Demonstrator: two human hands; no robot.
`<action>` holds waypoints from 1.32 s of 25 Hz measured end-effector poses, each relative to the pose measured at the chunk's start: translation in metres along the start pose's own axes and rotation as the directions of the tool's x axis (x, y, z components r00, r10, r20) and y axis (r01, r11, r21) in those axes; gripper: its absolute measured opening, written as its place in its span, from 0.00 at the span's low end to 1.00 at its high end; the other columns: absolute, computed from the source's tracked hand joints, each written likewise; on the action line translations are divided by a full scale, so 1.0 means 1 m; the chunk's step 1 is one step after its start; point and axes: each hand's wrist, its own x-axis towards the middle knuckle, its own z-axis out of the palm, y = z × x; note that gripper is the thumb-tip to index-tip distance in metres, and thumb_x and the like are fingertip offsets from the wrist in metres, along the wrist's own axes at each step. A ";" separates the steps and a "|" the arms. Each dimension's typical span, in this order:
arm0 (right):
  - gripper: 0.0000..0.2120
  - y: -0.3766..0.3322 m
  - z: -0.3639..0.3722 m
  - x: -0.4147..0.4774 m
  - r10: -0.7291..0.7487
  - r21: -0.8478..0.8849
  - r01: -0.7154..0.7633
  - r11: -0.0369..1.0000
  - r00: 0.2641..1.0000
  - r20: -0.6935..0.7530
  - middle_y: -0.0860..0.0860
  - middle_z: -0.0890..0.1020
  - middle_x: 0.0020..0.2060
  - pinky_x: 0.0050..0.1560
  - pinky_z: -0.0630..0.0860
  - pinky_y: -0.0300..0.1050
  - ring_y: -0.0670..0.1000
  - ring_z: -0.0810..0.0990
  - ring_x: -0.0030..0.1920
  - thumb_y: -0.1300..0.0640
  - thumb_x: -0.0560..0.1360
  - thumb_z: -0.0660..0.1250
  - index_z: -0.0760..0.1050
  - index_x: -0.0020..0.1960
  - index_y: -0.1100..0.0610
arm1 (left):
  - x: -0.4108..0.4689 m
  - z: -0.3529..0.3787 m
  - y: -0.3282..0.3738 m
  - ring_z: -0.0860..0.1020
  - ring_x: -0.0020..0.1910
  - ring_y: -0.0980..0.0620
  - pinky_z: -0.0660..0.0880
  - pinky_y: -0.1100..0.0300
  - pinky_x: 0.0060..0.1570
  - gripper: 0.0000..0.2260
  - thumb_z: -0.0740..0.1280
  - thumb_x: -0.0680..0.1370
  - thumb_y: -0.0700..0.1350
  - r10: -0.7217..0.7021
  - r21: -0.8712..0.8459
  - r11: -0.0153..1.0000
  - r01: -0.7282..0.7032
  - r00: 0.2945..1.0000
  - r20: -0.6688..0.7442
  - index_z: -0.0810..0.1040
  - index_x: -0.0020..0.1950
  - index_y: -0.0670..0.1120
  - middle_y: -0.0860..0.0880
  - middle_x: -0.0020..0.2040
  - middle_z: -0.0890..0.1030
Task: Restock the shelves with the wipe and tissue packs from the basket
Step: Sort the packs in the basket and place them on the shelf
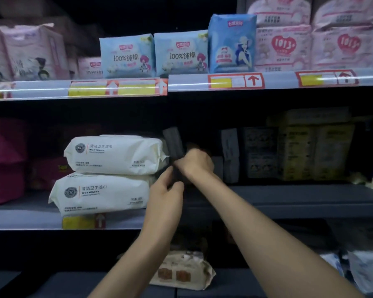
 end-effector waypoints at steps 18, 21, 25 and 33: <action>0.35 0.078 -0.086 -0.143 -0.259 0.061 0.251 0.966 0.947 0.191 0.48 0.72 0.71 0.62 0.71 0.43 0.51 0.73 0.71 0.47 0.75 0.77 0.66 0.78 0.44 | -0.068 -0.045 0.001 0.72 0.72 0.57 0.73 0.57 0.64 0.29 0.72 0.80 0.51 0.070 0.314 0.940 -0.135 0.975 0.210 0.66 0.79 0.58 0.56 0.73 0.73; 0.40 0.092 -0.091 -0.165 -0.253 0.036 0.252 0.967 0.938 0.238 0.47 0.68 0.75 0.65 0.69 0.44 0.51 0.68 0.75 0.45 0.74 0.77 0.62 0.80 0.43 | -0.082 -0.054 -0.007 0.68 0.75 0.60 0.69 0.57 0.69 0.32 0.73 0.78 0.55 0.078 0.405 0.895 -0.188 0.959 0.273 0.64 0.80 0.61 0.60 0.76 0.70; 0.48 0.122 -0.089 -0.209 -0.289 0.014 0.303 0.953 0.894 0.343 0.46 0.61 0.80 0.75 0.64 0.43 0.48 0.62 0.79 0.43 0.72 0.79 0.55 0.83 0.42 | -0.109 -0.070 -0.032 0.65 0.76 0.63 0.65 0.54 0.76 0.38 0.71 0.73 0.63 0.083 0.573 0.756 -0.316 0.915 0.395 0.60 0.81 0.63 0.63 0.78 0.66; 0.57 0.216 -0.023 -0.322 -0.101 -0.204 0.331 0.921 0.710 0.697 0.44 0.40 0.83 0.82 0.52 0.52 0.50 0.42 0.83 0.36 0.72 0.76 0.35 0.82 0.35 | -0.205 -0.099 -0.153 0.61 0.80 0.50 0.67 0.49 0.75 0.43 0.63 0.72 0.70 -0.187 0.753 0.456 -0.474 0.776 0.602 0.52 0.84 0.60 0.53 0.83 0.59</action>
